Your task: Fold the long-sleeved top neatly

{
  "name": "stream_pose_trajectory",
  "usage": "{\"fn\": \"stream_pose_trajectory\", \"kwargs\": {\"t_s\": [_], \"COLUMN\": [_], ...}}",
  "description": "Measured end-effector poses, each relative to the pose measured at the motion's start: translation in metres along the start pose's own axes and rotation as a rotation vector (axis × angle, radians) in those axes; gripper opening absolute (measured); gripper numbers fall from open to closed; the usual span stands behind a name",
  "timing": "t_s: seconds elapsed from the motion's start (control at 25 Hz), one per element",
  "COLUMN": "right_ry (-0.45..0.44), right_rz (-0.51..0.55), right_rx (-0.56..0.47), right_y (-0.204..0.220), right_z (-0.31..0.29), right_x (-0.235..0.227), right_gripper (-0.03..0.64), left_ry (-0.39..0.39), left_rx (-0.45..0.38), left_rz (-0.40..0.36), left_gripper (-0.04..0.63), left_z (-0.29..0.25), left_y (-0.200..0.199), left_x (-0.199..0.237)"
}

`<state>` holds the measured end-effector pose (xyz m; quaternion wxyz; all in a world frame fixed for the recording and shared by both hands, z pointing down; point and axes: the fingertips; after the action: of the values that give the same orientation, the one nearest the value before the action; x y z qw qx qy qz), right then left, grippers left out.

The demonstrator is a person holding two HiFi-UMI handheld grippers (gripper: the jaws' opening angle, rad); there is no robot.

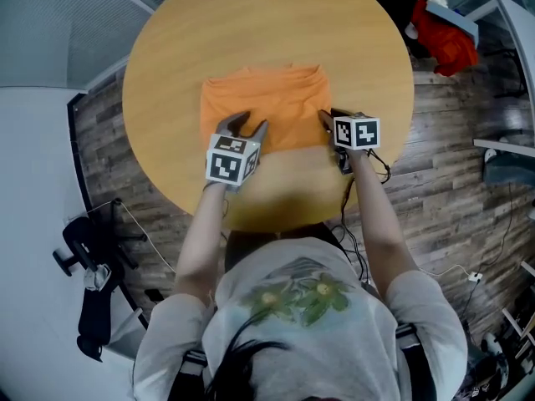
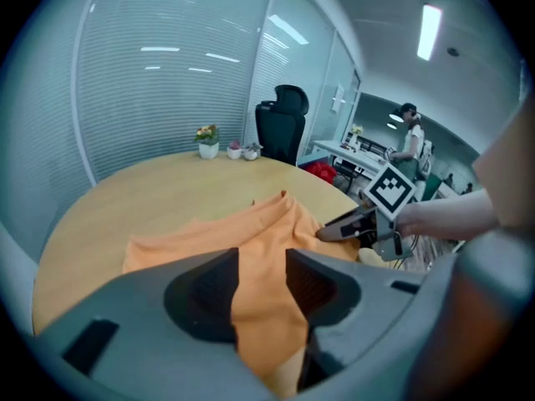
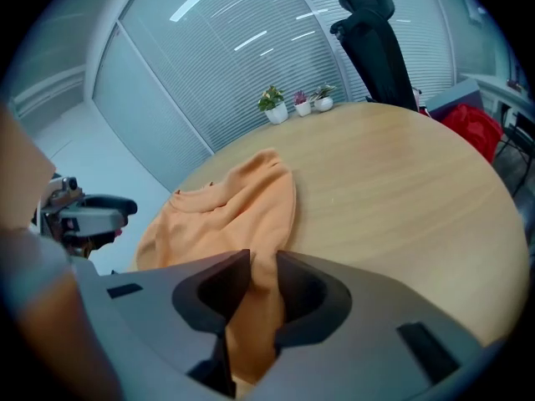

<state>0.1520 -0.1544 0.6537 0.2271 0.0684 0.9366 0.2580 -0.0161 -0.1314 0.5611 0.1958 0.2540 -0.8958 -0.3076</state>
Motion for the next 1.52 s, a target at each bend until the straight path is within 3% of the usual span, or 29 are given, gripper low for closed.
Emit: {"fn": "stream_pose_trajectory", "kwargs": {"t_s": [0.08,0.2,0.52,0.64,0.92,1.08,1.24,1.4,1.52], "right_ry": [-0.005,0.008,0.123,0.127,0.132,0.129,0.134,0.132,0.142], "right_rz": [-0.040,-0.112,-0.350,-0.464,-0.686,-0.797,-0.894,-0.922,-0.924], "right_rx": [-0.012,-0.029,-0.135,-0.145,-0.167,-0.202,-0.243,-0.298,-0.330], "right_y": [0.000,0.004,0.017,0.031,0.062,0.068,0.074,0.073,0.072], "right_z": [0.005,0.017,0.068,0.081,0.076,0.064,0.053,0.049,0.049], "right_x": [-0.002,-0.006,-0.023,-0.017,0.002,0.007,0.008,0.013,0.013], "right_gripper": [0.135,0.195,0.213,0.221,0.229,0.229,0.218,0.103,0.044], "left_ry": [0.015,0.095,0.322,0.417,0.479,0.521,0.536,0.592,0.629], "left_rx": [-0.008,0.002,0.191,0.321,0.713,0.821,0.874,0.885,0.873], "left_rz": [-0.089,-0.162,-0.306,-0.375,-0.685,-0.706,-0.749,-0.767,-0.760], "left_gripper": [0.160,0.161,0.286,0.299,0.299,0.296,0.234,0.076,0.064], "left_z": [-0.006,-0.018,-0.095,-0.120,-0.171,-0.180,-0.187,-0.181,-0.178], "left_y": [-0.035,-0.078,-0.121,-0.119,-0.079,-0.069,-0.059,-0.059,-0.059], "left_x": [0.005,0.003,-0.020,-0.032,-0.020,-0.007,0.001,0.001,-0.004]}}
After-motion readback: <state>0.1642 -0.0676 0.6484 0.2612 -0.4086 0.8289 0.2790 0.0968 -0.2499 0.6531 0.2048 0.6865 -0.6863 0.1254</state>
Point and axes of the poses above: the fingertips, and each gripper's own axes: z backward along the fingers, x to its left, y out of its underside, and after that the axes turned 5 degrees about y, right-handed
